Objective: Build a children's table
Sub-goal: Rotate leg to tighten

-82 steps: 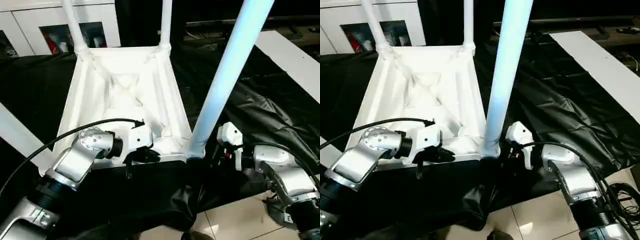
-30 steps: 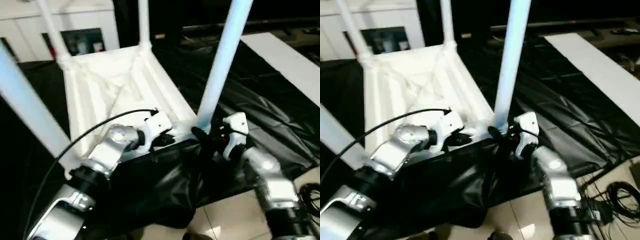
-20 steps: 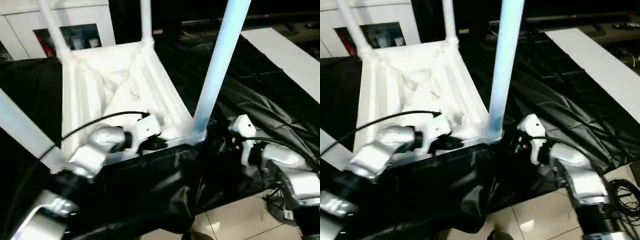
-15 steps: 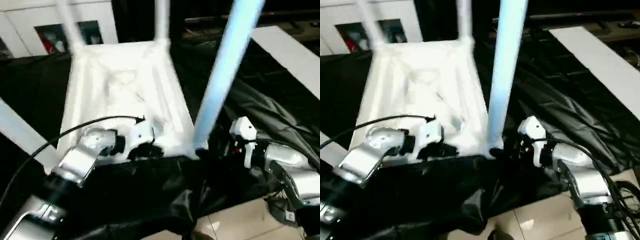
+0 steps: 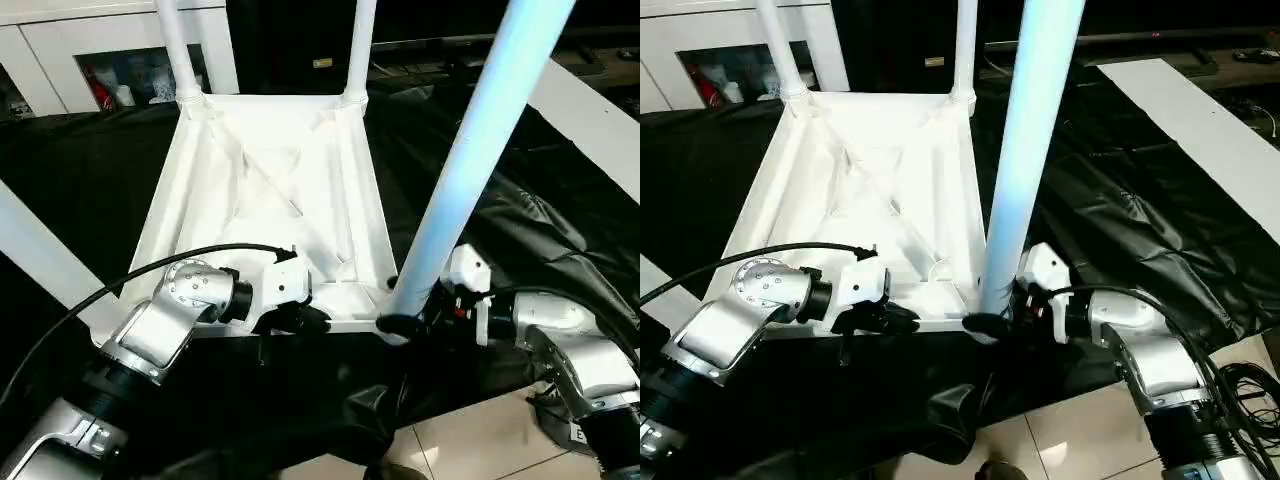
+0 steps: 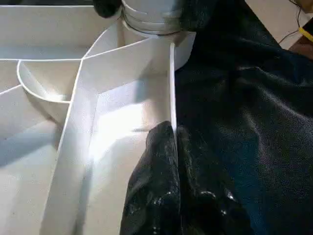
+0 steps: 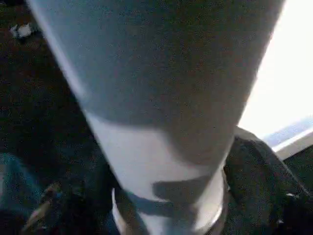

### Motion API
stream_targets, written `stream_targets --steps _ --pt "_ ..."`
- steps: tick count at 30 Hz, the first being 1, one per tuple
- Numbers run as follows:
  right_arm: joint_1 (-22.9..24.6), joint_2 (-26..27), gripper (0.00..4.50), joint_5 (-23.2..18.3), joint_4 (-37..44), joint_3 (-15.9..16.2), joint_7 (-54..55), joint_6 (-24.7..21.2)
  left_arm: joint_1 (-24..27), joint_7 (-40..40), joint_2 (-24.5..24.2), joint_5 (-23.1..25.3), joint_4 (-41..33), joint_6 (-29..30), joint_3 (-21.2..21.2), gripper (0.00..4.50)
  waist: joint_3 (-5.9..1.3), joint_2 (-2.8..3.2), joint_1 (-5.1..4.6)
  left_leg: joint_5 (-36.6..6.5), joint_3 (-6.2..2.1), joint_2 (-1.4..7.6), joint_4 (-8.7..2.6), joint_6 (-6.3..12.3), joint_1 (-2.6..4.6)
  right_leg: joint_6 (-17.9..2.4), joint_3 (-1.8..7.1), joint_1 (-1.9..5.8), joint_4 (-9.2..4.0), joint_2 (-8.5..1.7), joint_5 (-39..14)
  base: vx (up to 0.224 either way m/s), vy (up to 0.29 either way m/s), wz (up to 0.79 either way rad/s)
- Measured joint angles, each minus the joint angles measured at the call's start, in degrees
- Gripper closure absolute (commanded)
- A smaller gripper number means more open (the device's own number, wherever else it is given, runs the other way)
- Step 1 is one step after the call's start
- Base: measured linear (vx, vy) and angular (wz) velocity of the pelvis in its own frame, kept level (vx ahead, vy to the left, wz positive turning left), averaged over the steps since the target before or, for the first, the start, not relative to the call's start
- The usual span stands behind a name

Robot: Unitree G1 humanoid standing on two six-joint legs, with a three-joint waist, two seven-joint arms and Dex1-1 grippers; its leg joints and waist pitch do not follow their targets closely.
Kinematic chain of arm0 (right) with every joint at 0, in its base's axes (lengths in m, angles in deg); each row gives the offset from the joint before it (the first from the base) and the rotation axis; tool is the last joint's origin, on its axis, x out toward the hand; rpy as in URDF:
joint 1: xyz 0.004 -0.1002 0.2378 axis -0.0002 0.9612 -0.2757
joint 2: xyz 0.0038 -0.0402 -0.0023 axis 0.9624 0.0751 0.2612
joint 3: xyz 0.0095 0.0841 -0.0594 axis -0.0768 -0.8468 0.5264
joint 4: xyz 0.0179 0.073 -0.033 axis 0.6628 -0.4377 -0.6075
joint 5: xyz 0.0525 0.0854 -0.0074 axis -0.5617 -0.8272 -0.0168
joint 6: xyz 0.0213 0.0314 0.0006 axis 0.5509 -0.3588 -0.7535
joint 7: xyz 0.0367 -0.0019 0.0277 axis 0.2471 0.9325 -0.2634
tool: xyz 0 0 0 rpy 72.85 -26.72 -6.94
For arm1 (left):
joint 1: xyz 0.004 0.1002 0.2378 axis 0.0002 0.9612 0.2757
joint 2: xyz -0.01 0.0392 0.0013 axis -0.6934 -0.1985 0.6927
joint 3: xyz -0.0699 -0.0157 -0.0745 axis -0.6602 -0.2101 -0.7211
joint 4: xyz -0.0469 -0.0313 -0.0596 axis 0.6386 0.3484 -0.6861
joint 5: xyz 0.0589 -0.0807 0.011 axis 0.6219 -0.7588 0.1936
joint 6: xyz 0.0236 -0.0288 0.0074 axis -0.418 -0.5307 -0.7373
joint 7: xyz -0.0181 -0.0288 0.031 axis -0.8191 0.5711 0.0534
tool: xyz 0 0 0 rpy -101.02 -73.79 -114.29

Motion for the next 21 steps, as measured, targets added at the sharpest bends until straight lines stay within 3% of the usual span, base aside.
stream_targets --steps 3,16,21 --pt "-0.7 -0.3 1.84 0.4 -0.8 0.7 -0.1 0.9 0.1 0.0 -0.1 0.0 0.0 0.1 -0.1 4.5 0.02 -0.04 -0.03 0.0 0.0 0.01 0.06 0.0 0.01 0.0 0.01 -0.01 0.08 0.0 0.0 0.0 0.0 0.0" --pt "-1.1 1.1 1.91 0.7 -2.8 0.6 1.5 2.2 0.3 -1.4 0.3 0.2 0.1 1.5 -0.8 4.5 0.0 -0.28 -0.14 0.0 0.0 0.08 0.36 0.0 0.09 0.0 0.04 0.01 0.39 0.01 0.0 0.0 0.0 0.0" --pt "-1.5 8.1 1.92 2.2 -5.9 -3.6 17.5 0.3 -2.8 -10.5 6.3 3.0 5.6 4.2 -2.0 4.5 -0.03 -0.34 -0.32 -0.1 0.04 0.07 0.41 -0.48 0.44 -0.2 0.14 0.27 0.36 0.01 0.1 -0.02 0.002 -0.01"
